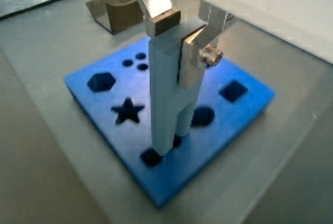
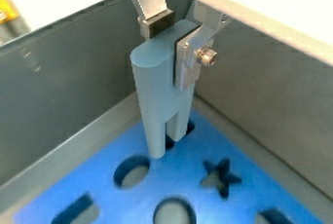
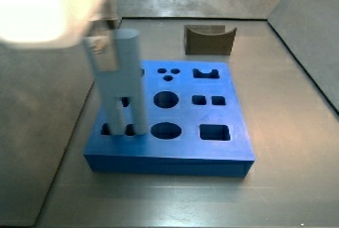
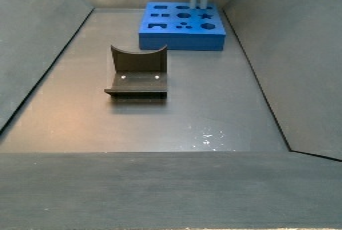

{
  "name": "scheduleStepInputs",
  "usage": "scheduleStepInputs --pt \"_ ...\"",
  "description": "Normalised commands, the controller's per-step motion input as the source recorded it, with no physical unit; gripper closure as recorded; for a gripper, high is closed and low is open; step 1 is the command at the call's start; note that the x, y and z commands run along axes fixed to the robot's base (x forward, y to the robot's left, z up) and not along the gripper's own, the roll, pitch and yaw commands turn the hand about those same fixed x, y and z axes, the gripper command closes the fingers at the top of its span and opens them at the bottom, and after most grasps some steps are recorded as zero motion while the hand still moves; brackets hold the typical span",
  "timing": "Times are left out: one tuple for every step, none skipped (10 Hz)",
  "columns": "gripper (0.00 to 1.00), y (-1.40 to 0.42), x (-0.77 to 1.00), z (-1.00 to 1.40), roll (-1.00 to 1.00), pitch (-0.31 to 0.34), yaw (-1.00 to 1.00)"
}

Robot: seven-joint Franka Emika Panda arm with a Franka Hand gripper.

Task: Pick up the square-circle object. Move up. Place the square-circle object on the fixture. Regrasp the square-circle object. Move to above the board. Insert the square-circle object.
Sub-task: Insert the square-circle object.

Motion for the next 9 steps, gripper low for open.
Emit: scheduleStepInputs --pt "1.0 0.0 -0.21 -0.03 0.0 0.0 -0.05" --pt "1.0 0.11 0.0 -0.06 0.0 0.027 -0.16" --pt "1.0 0.09 0.0 -0.14 0.0 0.034 -0.46" --pt "1.0 0.0 0.07 -0.48 0.0 -0.054 -0.33" --pt "1.0 0.0 0.23 -0.75 0.0 0.0 -0.35" --pt "1.0 0.15 0.26 -0.81 -0.06 0.023 -0.36" --pt "1.0 0.18 0.26 -0.84 -0.1 0.027 -0.27" --pt "1.0 0.17 0.21 -0.73 -0.09 0.027 -0.24" --pt "1.0 0.15 0.06 -0.45 -0.06 0.02 -0.12"
